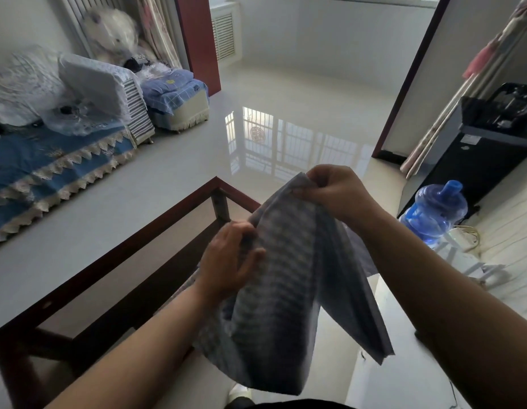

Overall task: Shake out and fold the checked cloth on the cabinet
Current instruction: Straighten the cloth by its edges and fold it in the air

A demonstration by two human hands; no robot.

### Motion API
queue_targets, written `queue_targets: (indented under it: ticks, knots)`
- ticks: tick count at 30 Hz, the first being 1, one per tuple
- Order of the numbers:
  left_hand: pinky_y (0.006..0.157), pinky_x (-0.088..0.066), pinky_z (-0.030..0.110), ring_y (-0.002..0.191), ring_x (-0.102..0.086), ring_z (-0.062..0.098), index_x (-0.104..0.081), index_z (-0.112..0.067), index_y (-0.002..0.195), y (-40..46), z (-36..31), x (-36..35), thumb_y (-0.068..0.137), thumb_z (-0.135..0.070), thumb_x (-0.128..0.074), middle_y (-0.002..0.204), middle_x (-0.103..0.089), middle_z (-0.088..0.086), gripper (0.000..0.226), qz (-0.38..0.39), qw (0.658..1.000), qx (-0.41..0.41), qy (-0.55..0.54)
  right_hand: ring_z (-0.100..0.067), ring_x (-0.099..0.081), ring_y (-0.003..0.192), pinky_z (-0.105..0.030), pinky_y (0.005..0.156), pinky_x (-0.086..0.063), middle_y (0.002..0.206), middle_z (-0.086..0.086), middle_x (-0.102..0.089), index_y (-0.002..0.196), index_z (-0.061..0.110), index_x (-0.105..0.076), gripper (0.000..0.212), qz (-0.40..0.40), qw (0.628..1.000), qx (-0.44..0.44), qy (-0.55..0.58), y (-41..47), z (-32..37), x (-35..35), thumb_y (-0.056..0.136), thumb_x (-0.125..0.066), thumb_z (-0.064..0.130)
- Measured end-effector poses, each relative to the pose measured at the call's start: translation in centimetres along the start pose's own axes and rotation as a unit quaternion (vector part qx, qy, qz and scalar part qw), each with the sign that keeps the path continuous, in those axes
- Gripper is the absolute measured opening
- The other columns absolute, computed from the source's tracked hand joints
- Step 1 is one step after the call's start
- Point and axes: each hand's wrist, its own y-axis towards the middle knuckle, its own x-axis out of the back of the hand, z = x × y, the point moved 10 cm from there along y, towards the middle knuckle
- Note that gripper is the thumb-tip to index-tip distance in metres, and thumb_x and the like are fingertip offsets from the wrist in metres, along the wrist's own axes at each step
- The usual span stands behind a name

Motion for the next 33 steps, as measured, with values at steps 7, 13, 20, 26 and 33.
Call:
queue_targets:
  ticks: [7, 13, 20, 26, 33]
  knots:
    - [0.105, -0.041, 0.048, 0.113, -0.056, 0.016, -0.053, -0.032, 0.112, -7.2, 8.5, -8.1, 0.067, -0.050, -0.077, 0.123, -0.059, -0.004, 0.055, 0.297, 0.842, 0.381, -0.241, -0.001, -0.060, 0.067, -0.017, 0.064, -0.049, 0.069, 0.015, -0.065, 0.072, 0.030, -0.067, 0.007, 0.005, 0.992, 0.097, -0.075, 0.5, 4.0, -0.2, 0.076, -0.072, 0.031]
    - [0.094, -0.048, 0.028, 0.107, -0.055, 0.006, -0.053, -0.048, 0.107, -6.5, 7.6, -11.0, 0.052, -0.069, -0.074, 0.121, -0.055, -0.014, 0.062, 0.415, 0.857, 0.290, -0.099, -0.014, -0.066, 0.080, -0.028, 0.074, -0.051, 0.079, 0.007, -0.071, 0.080, 0.020, -0.071, 0.006, -0.140, 0.981, 0.094, -0.090, 3.1, 3.4, 6.8, 0.074, -0.072, 0.023]
    - [0.080, -0.040, 0.025, 0.095, -0.057, 0.009, -0.049, -0.046, 0.115, -5.3, 9.9, -14.4, 0.063, -0.068, -0.062, 0.107, -0.061, -0.013, 0.058, 0.446, 0.865, 0.169, 0.158, -0.022, -0.062, 0.080, -0.032, 0.075, -0.050, 0.081, -0.005, -0.069, 0.083, 0.008, -0.069, 0.014, -0.252, 0.959, 0.074, -0.109, 5.8, 1.0, 14.0, 0.080, -0.068, 0.021]
    - [0.079, -0.044, 0.020, 0.092, -0.056, 0.005, -0.055, -0.048, 0.103, -6.6, 13.4, -14.2, 0.069, -0.055, -0.065, 0.104, -0.056, -0.018, 0.035, 0.461, 0.858, 0.188, 0.124, -0.005, -0.060, 0.072, -0.021, 0.070, -0.050, 0.077, 0.006, -0.067, 0.086, 0.014, -0.072, 0.020, -0.309, 0.945, 0.051, -0.092, 5.8, -1.0, 19.2, 0.079, -0.070, 0.033]
    - [0.111, -0.024, 0.039, 0.138, -0.030, 0.025, -0.035, -0.031, 0.142, -9.1, 11.6, -14.9, 0.075, -0.067, -0.048, 0.149, -0.037, 0.000, 0.077, 0.524, 0.786, -0.056, 0.322, 0.010, -0.059, 0.065, -0.010, 0.063, -0.048, 0.071, 0.017, -0.065, 0.066, 0.034, -0.064, 0.010, -0.354, 0.934, 0.033, -0.030, 4.5, -2.7, 23.1, 0.070, -0.073, 0.038]
